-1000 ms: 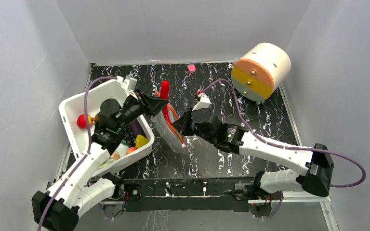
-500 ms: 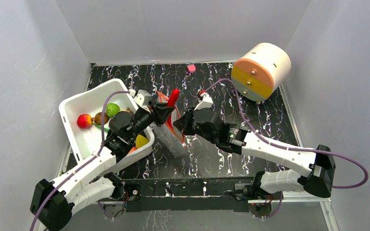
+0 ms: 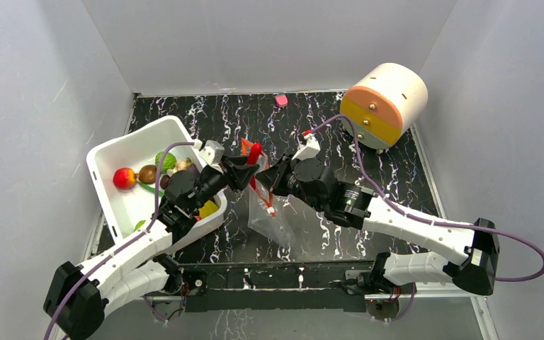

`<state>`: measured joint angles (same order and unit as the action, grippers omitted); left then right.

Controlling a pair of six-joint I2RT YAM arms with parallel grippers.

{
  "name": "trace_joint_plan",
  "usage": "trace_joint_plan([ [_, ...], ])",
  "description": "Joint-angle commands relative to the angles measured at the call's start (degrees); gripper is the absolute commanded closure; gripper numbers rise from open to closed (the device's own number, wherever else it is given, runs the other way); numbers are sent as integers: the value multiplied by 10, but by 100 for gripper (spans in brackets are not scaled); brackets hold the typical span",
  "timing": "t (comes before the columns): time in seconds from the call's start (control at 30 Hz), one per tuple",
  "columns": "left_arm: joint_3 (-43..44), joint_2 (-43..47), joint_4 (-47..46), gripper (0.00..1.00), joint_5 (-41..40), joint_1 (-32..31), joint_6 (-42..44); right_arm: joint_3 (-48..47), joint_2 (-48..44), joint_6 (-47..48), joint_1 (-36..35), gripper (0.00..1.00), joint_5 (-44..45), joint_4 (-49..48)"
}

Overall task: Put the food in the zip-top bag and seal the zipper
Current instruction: Place the fake vegetable in the zipper food storage bag, then pick up the fake fruit from the bin.

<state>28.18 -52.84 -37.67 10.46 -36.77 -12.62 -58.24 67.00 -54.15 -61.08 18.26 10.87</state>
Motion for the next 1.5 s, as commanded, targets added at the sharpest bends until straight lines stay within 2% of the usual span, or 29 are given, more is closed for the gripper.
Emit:
trace_joint_plan([
  [0.0,9,25,-19,48,6,-4,-31,10,-22,11,-2,100,32,-46],
  [0.07,18,36,8,36,12,-4,-52,22,-31,23,-2,100,41,-55],
  [0.13,29,46,41,30,22,-4,-71,36,-43,42,-2,100,44,-75],
  [0.23,40,63,94,28,11,-4,-98,50,-59,50,-1,100,45,-94],
  [0.4,71,88,211,28,-61,-4,-114,58,-77,87,-2,100,43,-96],
  [0.63,148,76,383,24,-101,-4,-109,65,-113,128,-1,100,87,-37],
  [0.77,191,71,480,17,-165,-4,-115,61,-141,157,-1,100,128,6],
  [0.93,224,67,562,3,-261,-4,-111,57,-166,185,-2,100,177,68],
  [1.17,279,21,657,1,-359,-2,-95,87,-198,185,-2,100,170,73],
  [1.3,319,-16,707,2,-374,41,-88,101,-207,183,-2,100,162,63],
  [1.47,321,-51,700,4,-288,179,-80,113,-213,185,-2,100,160,51],
])
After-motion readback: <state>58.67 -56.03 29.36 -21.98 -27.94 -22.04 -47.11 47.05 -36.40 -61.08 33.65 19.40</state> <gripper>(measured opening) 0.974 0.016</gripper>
